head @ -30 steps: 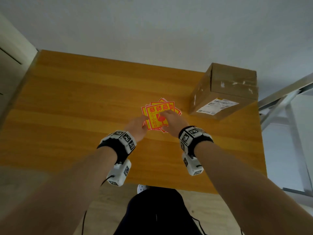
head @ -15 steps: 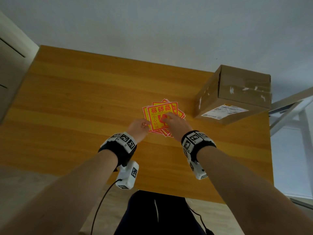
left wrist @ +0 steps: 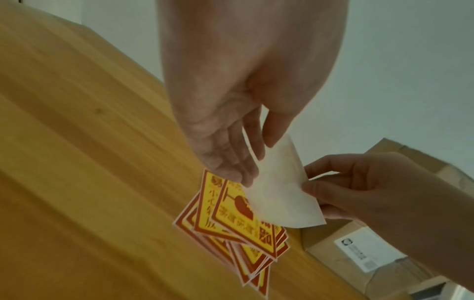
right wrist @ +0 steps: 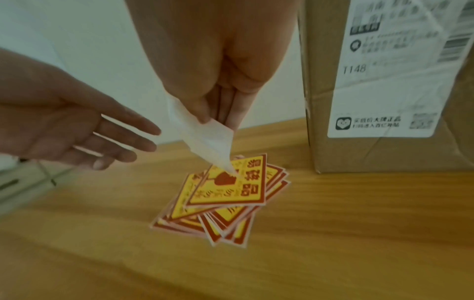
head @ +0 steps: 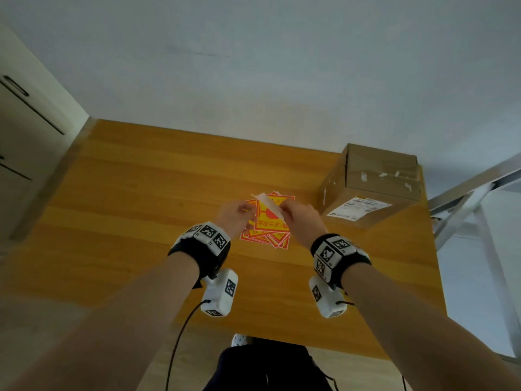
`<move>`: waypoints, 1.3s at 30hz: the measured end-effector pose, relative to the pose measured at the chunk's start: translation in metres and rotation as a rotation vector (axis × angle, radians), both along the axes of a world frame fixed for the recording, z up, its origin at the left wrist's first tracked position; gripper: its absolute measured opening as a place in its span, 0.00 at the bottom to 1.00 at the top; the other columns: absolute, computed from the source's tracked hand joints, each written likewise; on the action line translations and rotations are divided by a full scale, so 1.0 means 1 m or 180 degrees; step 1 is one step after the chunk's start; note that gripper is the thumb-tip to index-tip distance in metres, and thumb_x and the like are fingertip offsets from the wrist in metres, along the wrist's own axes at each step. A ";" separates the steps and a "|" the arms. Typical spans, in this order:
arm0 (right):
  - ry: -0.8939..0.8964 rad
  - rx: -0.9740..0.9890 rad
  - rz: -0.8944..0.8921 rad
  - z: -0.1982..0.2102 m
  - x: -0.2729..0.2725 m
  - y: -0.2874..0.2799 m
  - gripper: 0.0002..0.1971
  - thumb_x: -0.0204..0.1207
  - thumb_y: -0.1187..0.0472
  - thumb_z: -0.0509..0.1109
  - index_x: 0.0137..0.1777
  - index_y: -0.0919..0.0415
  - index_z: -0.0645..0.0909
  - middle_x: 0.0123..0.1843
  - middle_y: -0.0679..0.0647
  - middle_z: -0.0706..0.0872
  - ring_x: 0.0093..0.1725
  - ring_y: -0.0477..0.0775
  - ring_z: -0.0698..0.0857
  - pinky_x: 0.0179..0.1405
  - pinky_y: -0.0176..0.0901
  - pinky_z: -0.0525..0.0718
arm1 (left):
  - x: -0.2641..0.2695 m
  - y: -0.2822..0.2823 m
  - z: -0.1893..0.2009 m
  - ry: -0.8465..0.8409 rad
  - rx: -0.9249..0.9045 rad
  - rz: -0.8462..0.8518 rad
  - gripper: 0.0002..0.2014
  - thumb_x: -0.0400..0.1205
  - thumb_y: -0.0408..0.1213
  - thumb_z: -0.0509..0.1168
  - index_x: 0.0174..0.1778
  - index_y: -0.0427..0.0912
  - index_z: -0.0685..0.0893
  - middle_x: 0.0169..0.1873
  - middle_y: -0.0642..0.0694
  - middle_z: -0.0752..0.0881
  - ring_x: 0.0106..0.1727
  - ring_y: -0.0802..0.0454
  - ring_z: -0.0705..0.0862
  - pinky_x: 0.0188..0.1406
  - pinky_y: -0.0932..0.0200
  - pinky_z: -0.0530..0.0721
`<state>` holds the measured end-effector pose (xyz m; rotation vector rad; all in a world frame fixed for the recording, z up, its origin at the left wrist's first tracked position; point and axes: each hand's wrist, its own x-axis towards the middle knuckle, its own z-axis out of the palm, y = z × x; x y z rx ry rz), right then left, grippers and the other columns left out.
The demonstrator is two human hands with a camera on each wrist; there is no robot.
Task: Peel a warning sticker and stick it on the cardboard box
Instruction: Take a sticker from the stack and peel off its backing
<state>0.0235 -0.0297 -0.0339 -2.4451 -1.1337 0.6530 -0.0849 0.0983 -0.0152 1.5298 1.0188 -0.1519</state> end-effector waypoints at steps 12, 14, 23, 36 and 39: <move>0.1056 0.1109 -0.0902 0.053 0.009 0.012 0.10 0.78 0.60 0.69 0.53 0.64 0.86 0.34 0.48 0.83 0.34 0.47 0.81 0.36 0.39 0.80 | 0.016 -0.002 0.058 -0.0495 0.0815 -0.0519 0.17 0.80 0.28 0.64 0.66 0.36 0.83 0.65 0.37 0.84 0.67 0.40 0.82 0.69 0.47 0.80; 0.1308 0.1294 -0.1045 0.058 0.011 0.014 0.09 0.78 0.62 0.69 0.53 0.66 0.86 0.34 0.50 0.85 0.35 0.50 0.83 0.38 0.44 0.85 | 0.018 -0.003 0.063 -0.0522 0.0824 -0.0554 0.18 0.81 0.30 0.64 0.68 0.39 0.81 0.66 0.39 0.83 0.67 0.43 0.82 0.69 0.51 0.79; 0.2071 0.1674 -0.1165 0.072 0.013 0.022 0.14 0.78 0.58 0.68 0.55 0.69 0.87 0.54 0.63 0.90 0.55 0.61 0.89 0.56 0.58 0.88 | 0.024 -0.005 0.074 -0.0942 0.0742 -0.0801 0.29 0.76 0.29 0.71 0.74 0.40 0.75 0.67 0.45 0.83 0.60 0.49 0.86 0.37 0.74 0.85; 0.2507 0.2051 -0.1307 0.080 0.014 0.016 0.15 0.77 0.64 0.69 0.62 0.69 0.83 0.56 0.66 0.88 0.51 0.55 0.87 0.48 0.34 0.87 | 0.030 0.000 0.075 -0.1044 0.1278 -0.0634 0.20 0.78 0.33 0.69 0.67 0.40 0.82 0.65 0.42 0.85 0.67 0.48 0.83 0.69 0.50 0.80; 0.2586 0.2067 -0.1280 0.081 0.013 0.014 0.16 0.76 0.64 0.71 0.63 0.68 0.83 0.53 0.61 0.89 0.49 0.52 0.87 0.47 0.32 0.88 | 0.030 0.001 0.071 -0.1025 0.1283 -0.0521 0.16 0.78 0.36 0.70 0.62 0.37 0.85 0.59 0.40 0.88 0.60 0.45 0.87 0.63 0.43 0.85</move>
